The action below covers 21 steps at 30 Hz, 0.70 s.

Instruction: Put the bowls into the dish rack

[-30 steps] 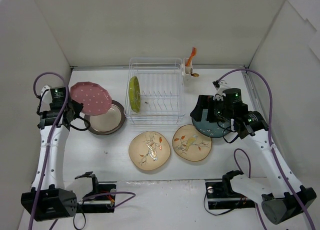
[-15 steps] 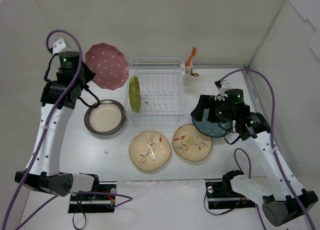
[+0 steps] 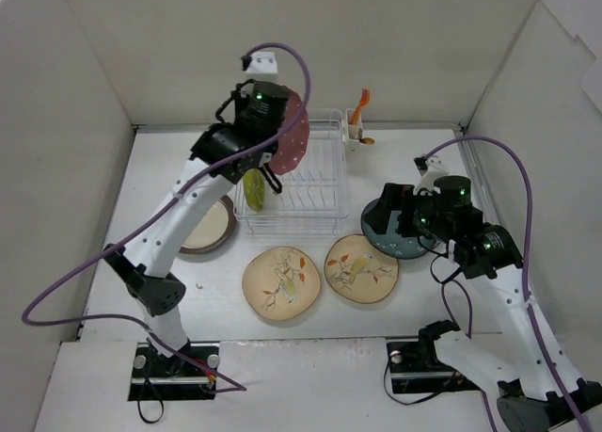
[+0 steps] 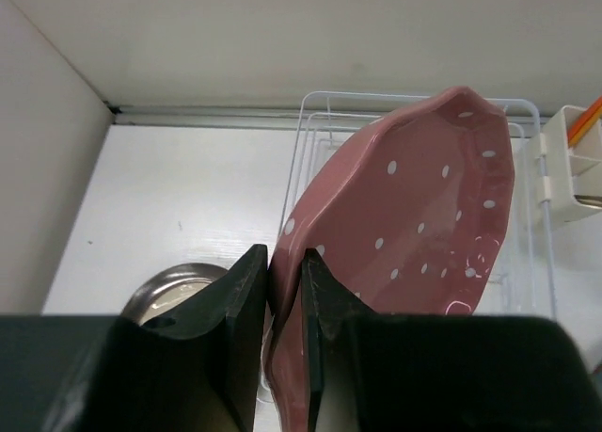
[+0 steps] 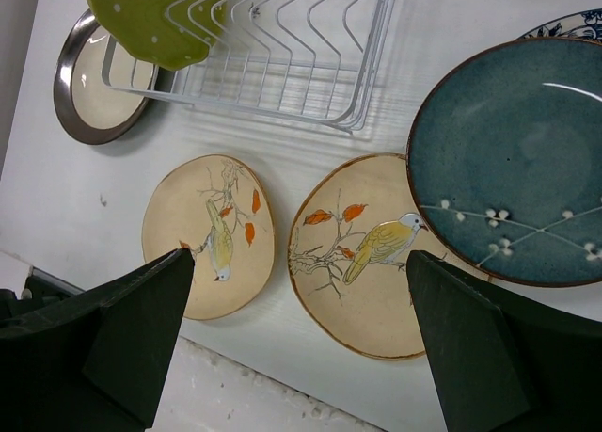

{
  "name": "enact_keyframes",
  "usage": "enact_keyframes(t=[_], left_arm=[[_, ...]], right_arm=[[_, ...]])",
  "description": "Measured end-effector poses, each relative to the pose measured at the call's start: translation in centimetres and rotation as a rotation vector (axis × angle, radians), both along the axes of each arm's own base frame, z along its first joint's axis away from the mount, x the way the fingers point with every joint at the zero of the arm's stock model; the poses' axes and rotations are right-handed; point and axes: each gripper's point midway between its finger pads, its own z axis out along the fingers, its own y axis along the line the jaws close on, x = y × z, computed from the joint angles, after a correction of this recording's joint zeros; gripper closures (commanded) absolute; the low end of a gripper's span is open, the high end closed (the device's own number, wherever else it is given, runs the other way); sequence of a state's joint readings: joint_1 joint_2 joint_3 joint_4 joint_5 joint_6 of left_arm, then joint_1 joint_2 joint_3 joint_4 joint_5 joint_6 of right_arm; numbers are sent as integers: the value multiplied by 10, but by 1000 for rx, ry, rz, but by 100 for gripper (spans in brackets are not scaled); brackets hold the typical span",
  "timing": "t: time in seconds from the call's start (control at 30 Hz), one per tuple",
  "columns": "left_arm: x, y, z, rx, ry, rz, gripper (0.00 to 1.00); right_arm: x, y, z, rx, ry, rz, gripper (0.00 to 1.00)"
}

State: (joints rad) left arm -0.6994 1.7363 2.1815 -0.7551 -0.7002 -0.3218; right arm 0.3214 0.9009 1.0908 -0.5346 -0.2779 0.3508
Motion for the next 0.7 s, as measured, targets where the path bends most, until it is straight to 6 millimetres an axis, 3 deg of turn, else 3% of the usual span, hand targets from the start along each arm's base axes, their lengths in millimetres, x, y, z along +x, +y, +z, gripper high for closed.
enact_keyframes(t=[0.2,0.47,0.7], left_arm=[[16,-29,-20,250,5,26,100],[39,-37,-51,506,41,98,100],[48,-41,-52,648,23,165,100]], right_arm=[[-8,-3,-1,5,3,-5,6],[-16,-7,-4,-3,17,-16,6],[-20,-11,-10,-17,33,-29,6]])
